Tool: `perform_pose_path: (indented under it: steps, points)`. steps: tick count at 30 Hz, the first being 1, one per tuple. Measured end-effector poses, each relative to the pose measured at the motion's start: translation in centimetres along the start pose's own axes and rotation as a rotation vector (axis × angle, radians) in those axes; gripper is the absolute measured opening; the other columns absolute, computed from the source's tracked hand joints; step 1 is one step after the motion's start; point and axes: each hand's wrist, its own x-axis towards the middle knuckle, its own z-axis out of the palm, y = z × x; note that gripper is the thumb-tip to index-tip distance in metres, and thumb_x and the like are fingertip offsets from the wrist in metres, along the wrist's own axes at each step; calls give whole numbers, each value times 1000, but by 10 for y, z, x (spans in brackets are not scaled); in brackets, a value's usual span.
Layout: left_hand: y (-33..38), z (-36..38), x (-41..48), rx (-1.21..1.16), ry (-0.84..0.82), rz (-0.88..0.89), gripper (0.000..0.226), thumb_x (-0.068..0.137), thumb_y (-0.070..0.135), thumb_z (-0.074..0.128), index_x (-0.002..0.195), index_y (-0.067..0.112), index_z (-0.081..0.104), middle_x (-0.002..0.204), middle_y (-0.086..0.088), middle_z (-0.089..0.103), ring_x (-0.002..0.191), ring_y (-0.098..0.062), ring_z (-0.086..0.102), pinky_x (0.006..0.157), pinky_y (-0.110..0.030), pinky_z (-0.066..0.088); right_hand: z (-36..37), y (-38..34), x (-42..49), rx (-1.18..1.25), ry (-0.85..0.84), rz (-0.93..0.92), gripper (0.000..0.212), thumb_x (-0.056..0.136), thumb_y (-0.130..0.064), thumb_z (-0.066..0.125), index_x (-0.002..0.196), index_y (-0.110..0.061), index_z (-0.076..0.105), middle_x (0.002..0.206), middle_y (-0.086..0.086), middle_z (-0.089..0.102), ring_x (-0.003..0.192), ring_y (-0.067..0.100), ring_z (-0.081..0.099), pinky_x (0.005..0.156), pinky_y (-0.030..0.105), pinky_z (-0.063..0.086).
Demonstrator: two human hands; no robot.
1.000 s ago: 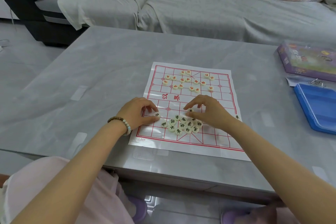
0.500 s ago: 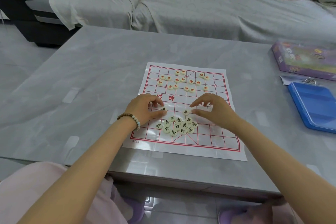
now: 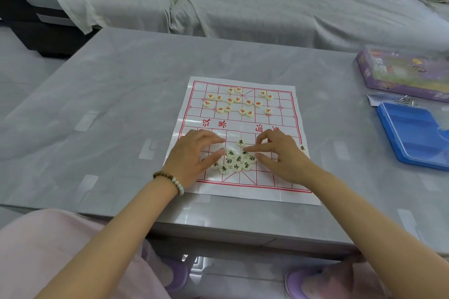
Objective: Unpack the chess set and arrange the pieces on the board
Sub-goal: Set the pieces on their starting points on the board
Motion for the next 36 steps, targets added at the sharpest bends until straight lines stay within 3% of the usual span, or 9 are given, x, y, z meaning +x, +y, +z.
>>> perform_pose_path:
  steps: [2, 8, 14, 17, 24, 27, 31, 36]
  points:
    - [0, 6, -5, 37, -59, 43, 63, 83, 65, 23, 126, 29, 53, 130, 10, 51, 122, -8, 40, 101, -23, 25, 0, -1, 0, -120, -27, -33, 34, 96, -25, 43, 123, -41, 56, 121, -12, 42, 112, 8, 31, 99, 24, 17]
    - [-2, 16, -7, 96, -113, 72, 75, 82, 70, 6, 131, 32, 48, 138, 14, 45, 133, -8, 30, 107, -24, 15, -4, 12, -13, -196, -22, -19, 41, 93, -22, 45, 127, -44, 51, 128, -13, 39, 118, 8, 27, 104, 23, 13]
    - [4, 16, -4, 94, -102, 56, 70, 81, 68, 17, 130, 31, 49, 136, 15, 47, 133, -9, 30, 108, -29, 20, -4, 16, -15, -126, 26, 17, 38, 92, -23, 49, 125, -42, 53, 125, -13, 42, 110, 5, 30, 101, 23, 18]
    - [8, 16, -3, 147, -130, 81, 73, 82, 69, 11, 131, 31, 48, 138, 13, 46, 134, -10, 28, 110, -31, 19, -6, 9, -16, -64, 45, -14, 39, 91, -22, 50, 123, -43, 55, 121, -15, 42, 105, 1, 27, 99, 22, 19]
    - [9, 15, -9, 254, -169, 128, 63, 86, 54, 7, 138, 34, 37, 145, 16, 35, 139, -8, 17, 108, -18, -4, -6, 10, -31, -143, -24, -16, 38, 92, -21, 48, 121, -43, 57, 126, -15, 41, 121, 7, 26, 108, 25, 13]
    - [9, 15, -6, 269, -175, 131, 67, 86, 57, 6, 138, 30, 38, 144, 13, 38, 139, -9, 19, 109, -20, -1, -4, 8, -29, -85, 58, -16, 31, 91, -25, 53, 117, -39, 62, 119, -13, 45, 110, 6, 32, 105, 27, 20]
    - [8, 15, -1, 118, -70, 43, 70, 83, 63, 13, 134, 27, 44, 139, 10, 44, 136, -9, 25, 109, -25, 13, 9, -18, -7, 79, 248, 73, 25, 82, -44, 63, 104, -33, 70, 99, -12, 47, 96, 4, 37, 88, 25, 27]
    - [2, 10, -12, 13, 19, -57, 71, 78, 68, 21, 132, 28, 45, 139, 10, 43, 134, -8, 26, 107, -22, 13, 22, -38, 18, 3, 246, 223, 36, 75, -57, 64, 100, -31, 71, 101, -6, 53, 100, 10, 43, 84, 27, 28]
